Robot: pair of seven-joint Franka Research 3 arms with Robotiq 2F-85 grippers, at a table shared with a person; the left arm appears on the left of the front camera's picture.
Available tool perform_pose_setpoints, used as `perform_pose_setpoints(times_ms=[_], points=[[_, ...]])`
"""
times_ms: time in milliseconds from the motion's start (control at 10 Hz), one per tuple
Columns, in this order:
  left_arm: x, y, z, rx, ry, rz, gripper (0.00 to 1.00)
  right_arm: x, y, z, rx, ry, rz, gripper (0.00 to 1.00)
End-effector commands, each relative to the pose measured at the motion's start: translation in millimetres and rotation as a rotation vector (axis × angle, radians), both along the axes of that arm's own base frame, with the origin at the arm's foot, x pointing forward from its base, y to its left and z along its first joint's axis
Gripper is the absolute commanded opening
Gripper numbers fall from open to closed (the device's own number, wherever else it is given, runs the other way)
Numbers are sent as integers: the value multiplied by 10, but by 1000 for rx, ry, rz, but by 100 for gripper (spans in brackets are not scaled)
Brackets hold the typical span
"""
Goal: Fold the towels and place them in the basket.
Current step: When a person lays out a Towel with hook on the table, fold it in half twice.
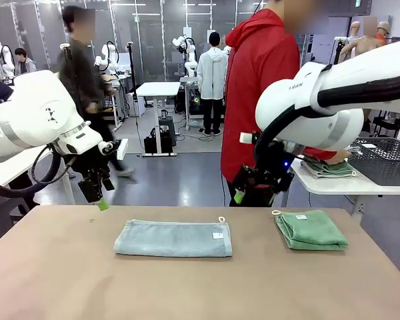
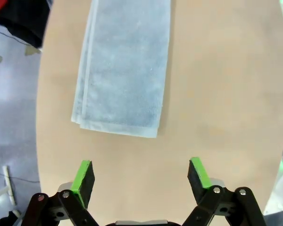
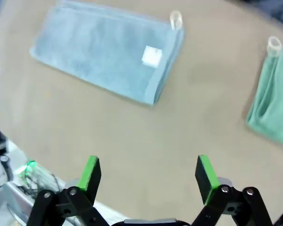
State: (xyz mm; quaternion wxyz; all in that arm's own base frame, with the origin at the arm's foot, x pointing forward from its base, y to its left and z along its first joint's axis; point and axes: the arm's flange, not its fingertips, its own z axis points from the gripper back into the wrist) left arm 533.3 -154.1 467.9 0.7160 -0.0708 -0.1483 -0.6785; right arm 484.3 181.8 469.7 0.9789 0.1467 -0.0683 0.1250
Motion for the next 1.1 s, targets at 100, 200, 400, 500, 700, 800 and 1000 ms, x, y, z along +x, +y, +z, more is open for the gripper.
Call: perform_pose_setpoints(times_ms=[100, 200, 400, 500, 700, 800, 1000], points=[[99, 368, 106, -267, -9, -82, 100, -70, 261, 110, 64, 156, -81, 100], [113, 587, 173, -380, -7, -110, 100, -86, 334, 89, 87, 151, -52, 100], [130, 1065, 282, -629, 24, -182, 100, -110, 125, -24, 13, 120, -70, 100], [125, 1229, 296, -687, 26, -176, 100, -110, 125, -24, 13, 120, -70, 100], [112, 1454, 283, -738, 10, -132, 100, -110, 125, -24, 13, 120, -70, 100], [89, 1523, 261, -762, 20, -112, 100, -110, 125, -24, 13, 120, -70, 100], [91, 1625, 224, -785, 18, -76, 100, -110, 125, -24, 13, 120, -70, 100]])
